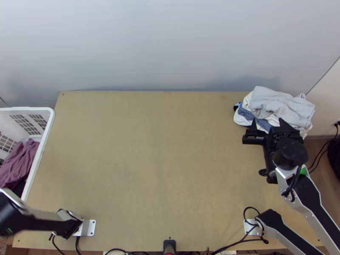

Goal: Fold the t-shirt

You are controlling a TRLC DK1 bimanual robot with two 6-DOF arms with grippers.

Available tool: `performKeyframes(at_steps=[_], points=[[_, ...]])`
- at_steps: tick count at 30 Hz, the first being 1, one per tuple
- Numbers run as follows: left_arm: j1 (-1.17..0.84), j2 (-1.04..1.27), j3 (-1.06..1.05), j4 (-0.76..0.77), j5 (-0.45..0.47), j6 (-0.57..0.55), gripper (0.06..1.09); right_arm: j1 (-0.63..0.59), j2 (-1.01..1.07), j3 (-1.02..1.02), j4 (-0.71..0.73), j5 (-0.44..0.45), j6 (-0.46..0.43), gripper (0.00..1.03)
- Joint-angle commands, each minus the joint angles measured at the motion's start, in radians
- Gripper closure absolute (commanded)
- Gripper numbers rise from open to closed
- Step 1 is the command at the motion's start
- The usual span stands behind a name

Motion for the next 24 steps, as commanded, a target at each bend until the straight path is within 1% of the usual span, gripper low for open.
performKeyframes(at_steps=[1,8,13,18,22,24], points=[[0.125,0.359,0.155,0.043,0.007,-0.029,0.10,-0.002,0.053,0.050,-0.056,0.010,0.021,0.03],[0.140,0.672,0.319,0.016,0.006,-0.035,0.10,-0.001,0.083,0.071,-0.094,0.022,0.016,0.04],[0.157,0.844,0.431,-0.002,-0.005,-0.058,0.10,-0.002,0.106,0.071,-0.102,0.044,0.001,0.03],[0.176,0.996,0.568,-0.022,-0.059,-0.058,0.10,-0.001,0.136,0.077,-0.103,0.051,0.004,0.04],[0.183,1.122,0.730,-0.123,-0.111,-0.054,0.10,-0.002,0.157,0.080,-0.103,0.056,0.002,0.04],[0.185,1.169,0.799,-0.163,-0.123,-0.055,0.11,-0.002,0.162,0.082,-0.105,0.056,-0.001,0.04]])
